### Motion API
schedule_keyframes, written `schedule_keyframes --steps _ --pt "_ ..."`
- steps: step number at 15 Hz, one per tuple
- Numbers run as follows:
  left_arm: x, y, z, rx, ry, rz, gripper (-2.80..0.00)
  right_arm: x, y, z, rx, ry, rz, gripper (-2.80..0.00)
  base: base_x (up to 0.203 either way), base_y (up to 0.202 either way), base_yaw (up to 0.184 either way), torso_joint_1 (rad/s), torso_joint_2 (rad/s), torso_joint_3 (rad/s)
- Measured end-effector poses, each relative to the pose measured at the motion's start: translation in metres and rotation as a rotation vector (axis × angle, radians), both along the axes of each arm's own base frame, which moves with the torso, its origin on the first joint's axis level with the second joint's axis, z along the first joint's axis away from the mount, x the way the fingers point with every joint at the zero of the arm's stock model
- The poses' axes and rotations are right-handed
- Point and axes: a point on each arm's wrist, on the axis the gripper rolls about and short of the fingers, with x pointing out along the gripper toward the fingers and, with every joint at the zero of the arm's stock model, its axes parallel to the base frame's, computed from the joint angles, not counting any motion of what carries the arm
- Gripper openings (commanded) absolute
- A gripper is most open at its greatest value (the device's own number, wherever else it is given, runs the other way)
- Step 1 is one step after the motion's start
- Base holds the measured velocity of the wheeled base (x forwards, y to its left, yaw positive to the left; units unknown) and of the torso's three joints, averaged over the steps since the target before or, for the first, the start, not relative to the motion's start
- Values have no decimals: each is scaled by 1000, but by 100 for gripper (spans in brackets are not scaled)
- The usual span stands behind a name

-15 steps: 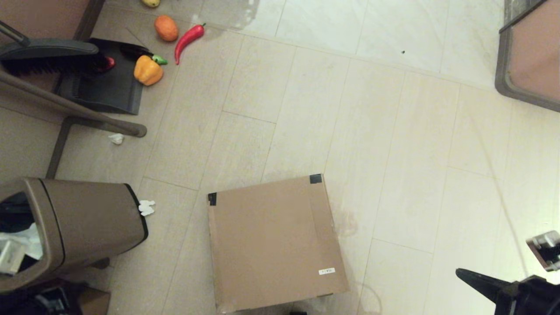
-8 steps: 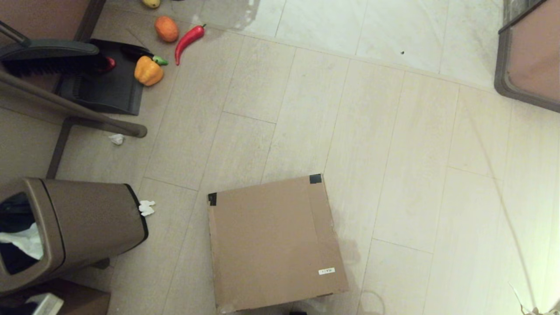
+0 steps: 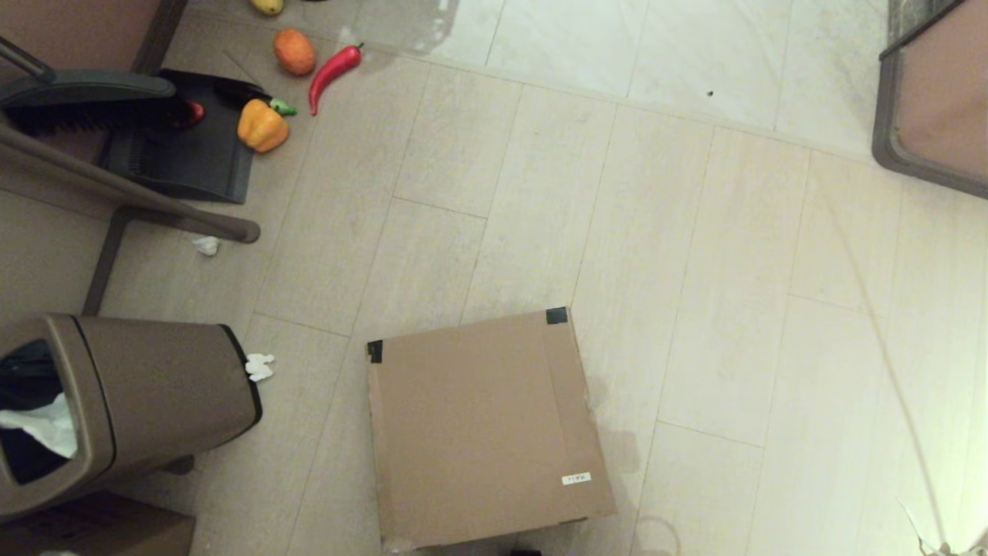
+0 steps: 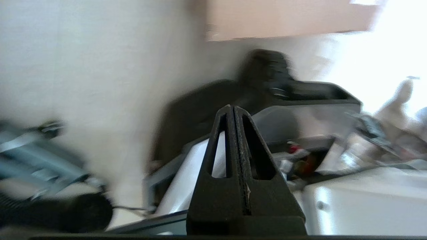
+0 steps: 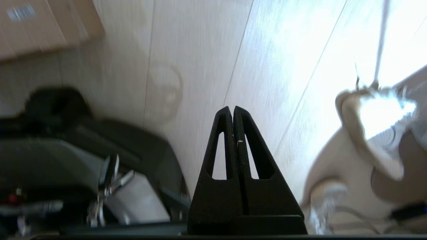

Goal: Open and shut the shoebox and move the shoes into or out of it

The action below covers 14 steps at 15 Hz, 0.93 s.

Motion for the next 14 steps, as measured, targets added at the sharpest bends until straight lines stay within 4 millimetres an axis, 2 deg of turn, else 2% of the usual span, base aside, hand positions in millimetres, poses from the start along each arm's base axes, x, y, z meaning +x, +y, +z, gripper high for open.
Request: schedule_keyframes --steps 4,5,9,14 --pt "-12 6 -3 236 27 294 -280 -2 1 -1 -24 -109 15 -280 0 0 0 0 0 0" --pt "-16 6 -5 278 51 313 -280 -2 1 -1 -32 -115 17 -280 0 0 0 0 0 0" --pt "-20 1 -6 261 4 147 -280 0 0 -2 -28 -178 8 -280 0 0 0 0 0 0" --pt "-34 -3 -2 196 -192 58 -280 0 1 -3 -2 -160 83 -280 0 0 0 0 0 0"
